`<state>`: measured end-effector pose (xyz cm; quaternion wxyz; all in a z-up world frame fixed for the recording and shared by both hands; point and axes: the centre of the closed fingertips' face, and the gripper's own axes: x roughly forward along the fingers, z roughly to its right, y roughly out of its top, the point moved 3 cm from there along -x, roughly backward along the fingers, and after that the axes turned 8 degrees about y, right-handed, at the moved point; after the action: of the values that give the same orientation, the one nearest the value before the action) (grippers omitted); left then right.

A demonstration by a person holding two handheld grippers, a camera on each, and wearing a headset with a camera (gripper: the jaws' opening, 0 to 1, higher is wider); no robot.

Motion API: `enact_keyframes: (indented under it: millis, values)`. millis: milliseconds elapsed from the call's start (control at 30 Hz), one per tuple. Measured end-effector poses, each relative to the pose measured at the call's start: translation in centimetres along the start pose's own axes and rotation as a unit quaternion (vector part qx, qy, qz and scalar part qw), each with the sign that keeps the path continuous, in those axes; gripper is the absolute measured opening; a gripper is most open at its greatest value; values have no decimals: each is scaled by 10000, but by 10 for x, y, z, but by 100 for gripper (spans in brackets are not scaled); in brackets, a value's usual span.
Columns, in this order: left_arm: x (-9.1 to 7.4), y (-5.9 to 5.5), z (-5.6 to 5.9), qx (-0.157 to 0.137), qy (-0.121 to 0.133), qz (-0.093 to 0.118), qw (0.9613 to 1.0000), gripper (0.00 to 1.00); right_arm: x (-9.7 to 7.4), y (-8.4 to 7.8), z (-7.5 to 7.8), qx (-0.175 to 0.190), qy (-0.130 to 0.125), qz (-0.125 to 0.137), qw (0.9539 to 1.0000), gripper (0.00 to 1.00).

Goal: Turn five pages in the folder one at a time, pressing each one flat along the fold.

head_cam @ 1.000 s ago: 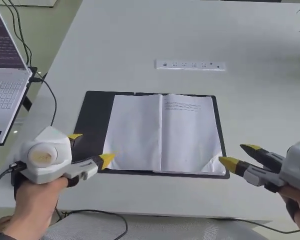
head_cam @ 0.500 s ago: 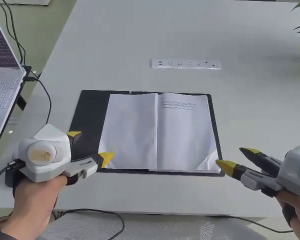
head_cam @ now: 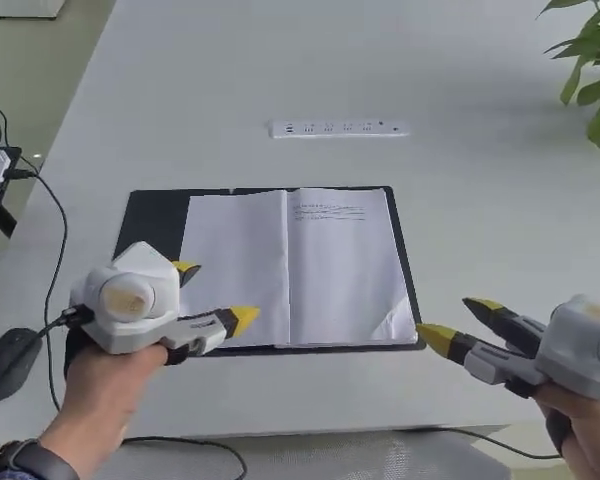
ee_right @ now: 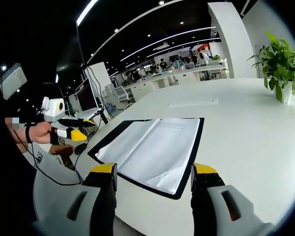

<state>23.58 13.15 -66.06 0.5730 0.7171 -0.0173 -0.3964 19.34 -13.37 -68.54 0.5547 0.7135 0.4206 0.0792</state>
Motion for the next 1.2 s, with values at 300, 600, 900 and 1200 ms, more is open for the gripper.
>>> enact_keyframes:
  millis: [300,600,900,1200]
  values:
    - [43,12,43,346,-574,-98,9977,58,-2,-2,0,39,4,22,10000,59]
    - [91,14,94,525,-1058,-270,9926,57,-5,-4,3,109,-5,42,9999,58]
    - [129,3,131,583,-1294,-485,9887,56,-5,-5,6,205,15,63,9998,57]
    - [155,-14,146,456,-1267,-714,9883,55,-8,-9,11,340,5,72,9994,56]
